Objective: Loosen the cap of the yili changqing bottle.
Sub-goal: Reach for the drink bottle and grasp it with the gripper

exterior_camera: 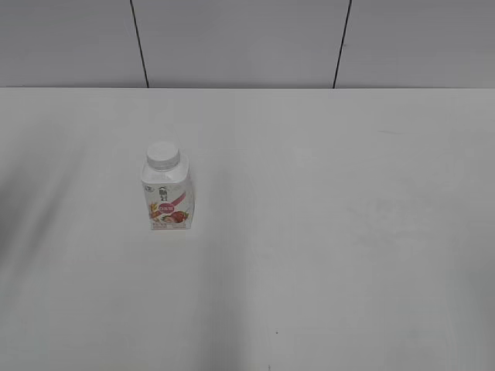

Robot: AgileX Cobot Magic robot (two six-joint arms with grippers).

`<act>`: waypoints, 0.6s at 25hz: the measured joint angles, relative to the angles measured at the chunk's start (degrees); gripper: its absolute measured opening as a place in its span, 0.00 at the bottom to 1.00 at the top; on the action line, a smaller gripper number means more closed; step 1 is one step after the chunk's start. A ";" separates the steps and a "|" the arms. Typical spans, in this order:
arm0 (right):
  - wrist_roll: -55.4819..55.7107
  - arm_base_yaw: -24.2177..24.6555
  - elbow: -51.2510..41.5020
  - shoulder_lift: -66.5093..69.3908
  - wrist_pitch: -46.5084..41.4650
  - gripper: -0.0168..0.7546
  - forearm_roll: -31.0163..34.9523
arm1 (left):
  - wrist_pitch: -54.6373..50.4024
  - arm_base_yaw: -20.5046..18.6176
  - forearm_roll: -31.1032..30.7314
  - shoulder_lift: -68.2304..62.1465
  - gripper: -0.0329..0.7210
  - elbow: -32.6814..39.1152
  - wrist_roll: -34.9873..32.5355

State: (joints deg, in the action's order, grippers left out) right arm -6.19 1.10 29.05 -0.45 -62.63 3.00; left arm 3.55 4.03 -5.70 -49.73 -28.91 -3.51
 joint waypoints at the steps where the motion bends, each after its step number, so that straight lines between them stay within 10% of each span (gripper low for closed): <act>1: 0.00 0.00 0.00 0.00 0.00 0.73 0.00 | 1.28 0.06 -1.50 -2.04 0.71 0.72 0.00; 15: 0.00 0.00 0.00 0.00 0.00 0.73 0.00 | 23.38 -0.27 -28.62 -28.75 0.71 1.85 22.31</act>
State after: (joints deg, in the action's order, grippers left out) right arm -6.19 1.10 29.05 -0.45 -62.63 3.00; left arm 26.92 3.75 -34.32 -78.48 -27.06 18.80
